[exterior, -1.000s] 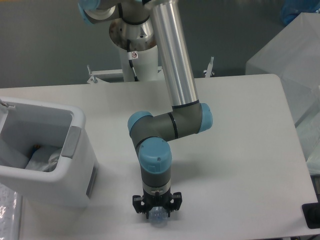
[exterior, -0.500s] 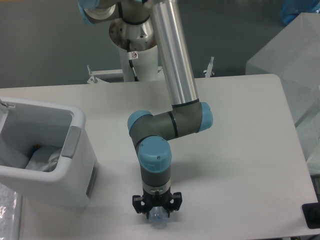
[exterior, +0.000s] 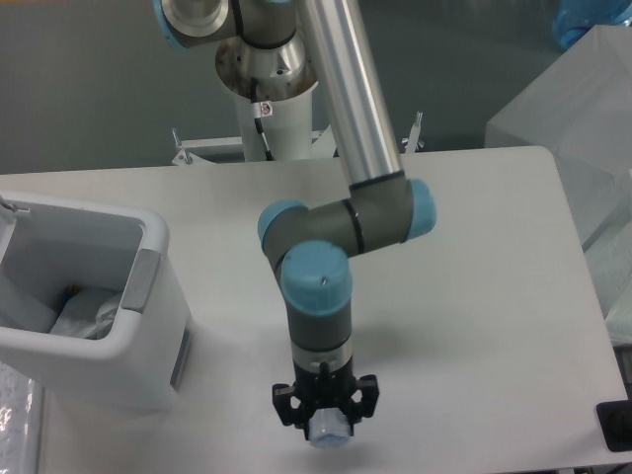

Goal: Place the trash in the trash can
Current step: 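Lift the bottle upright and carry it over the trash bin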

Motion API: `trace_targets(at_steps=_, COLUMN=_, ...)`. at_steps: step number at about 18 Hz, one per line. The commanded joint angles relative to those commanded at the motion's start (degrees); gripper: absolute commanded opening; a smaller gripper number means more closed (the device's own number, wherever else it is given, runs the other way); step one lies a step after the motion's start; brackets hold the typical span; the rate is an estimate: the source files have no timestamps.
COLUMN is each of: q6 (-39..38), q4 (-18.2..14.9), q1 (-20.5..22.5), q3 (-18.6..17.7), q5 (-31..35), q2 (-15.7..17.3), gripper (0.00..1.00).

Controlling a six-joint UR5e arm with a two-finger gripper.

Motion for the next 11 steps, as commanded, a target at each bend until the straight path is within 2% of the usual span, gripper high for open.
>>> trace_targets(at_steps=3, q6=-5.44, q4=0.0, q1=-0.17, q3=0.26, q5=0.0, q2=3.78, gripper=0.63)
trace_targets(at_steps=6, q6=-6.86, q4=0.0, q1=-0.53, q3=1.75, q5=0.0, q2=5.9, gripper=0.63)
trace_targets(at_steps=11, q6=-6.34, q4=2.19, q1=-0.88, q3=7.2, q5=-0.09, q2=5.99, gripper=0.63)
